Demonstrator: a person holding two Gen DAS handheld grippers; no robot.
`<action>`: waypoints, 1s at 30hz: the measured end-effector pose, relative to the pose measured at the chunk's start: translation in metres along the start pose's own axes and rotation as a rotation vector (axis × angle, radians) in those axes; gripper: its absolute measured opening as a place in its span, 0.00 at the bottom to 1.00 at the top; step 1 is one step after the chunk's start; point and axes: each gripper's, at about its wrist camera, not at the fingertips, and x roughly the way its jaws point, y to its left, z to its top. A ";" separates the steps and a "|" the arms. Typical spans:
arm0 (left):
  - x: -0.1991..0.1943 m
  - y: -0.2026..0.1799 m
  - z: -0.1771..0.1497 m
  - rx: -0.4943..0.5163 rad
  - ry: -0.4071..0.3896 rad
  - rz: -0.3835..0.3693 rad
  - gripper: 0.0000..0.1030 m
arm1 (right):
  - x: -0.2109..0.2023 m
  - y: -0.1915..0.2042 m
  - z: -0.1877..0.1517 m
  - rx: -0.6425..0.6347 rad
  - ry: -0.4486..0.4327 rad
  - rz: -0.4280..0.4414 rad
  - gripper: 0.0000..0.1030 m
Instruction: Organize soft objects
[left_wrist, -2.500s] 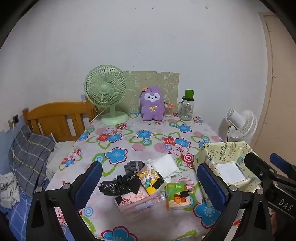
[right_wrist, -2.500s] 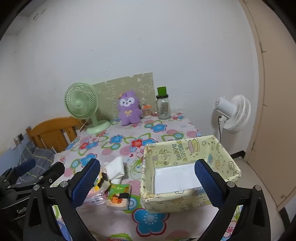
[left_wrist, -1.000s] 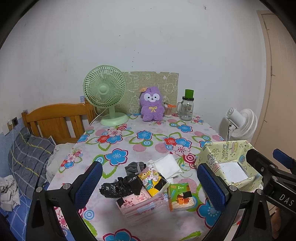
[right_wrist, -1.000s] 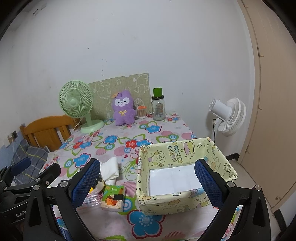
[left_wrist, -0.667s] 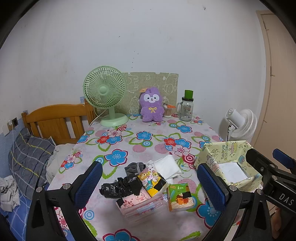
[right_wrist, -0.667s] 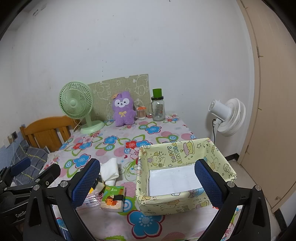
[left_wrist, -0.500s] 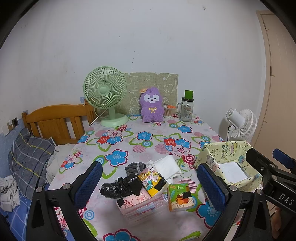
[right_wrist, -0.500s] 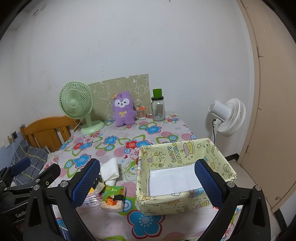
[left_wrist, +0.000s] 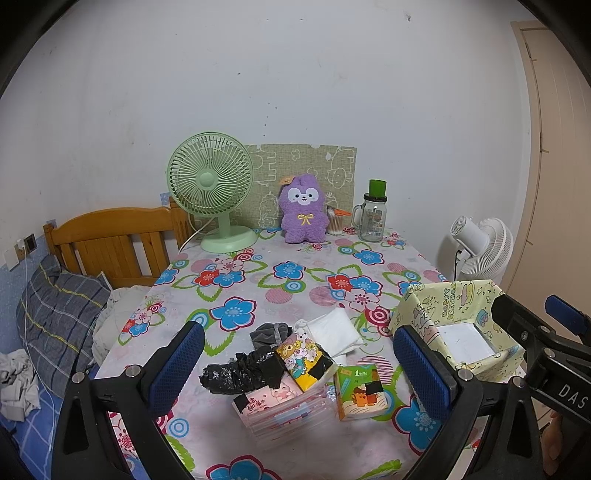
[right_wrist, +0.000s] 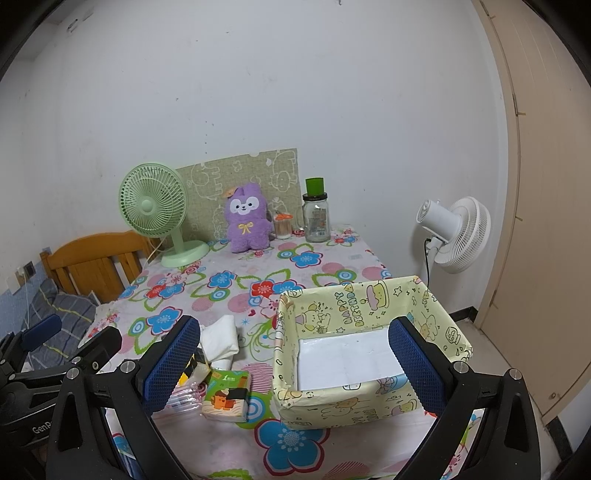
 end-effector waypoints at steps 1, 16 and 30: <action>0.000 0.000 0.000 0.000 -0.001 0.000 1.00 | 0.000 0.000 0.000 0.000 0.000 0.000 1.00; 0.007 0.003 -0.005 0.004 0.012 0.011 0.96 | 0.007 0.009 0.002 -0.013 0.008 0.010 1.00; 0.033 0.020 -0.023 -0.003 0.070 0.015 0.95 | 0.034 0.037 -0.015 -0.030 0.045 0.049 1.00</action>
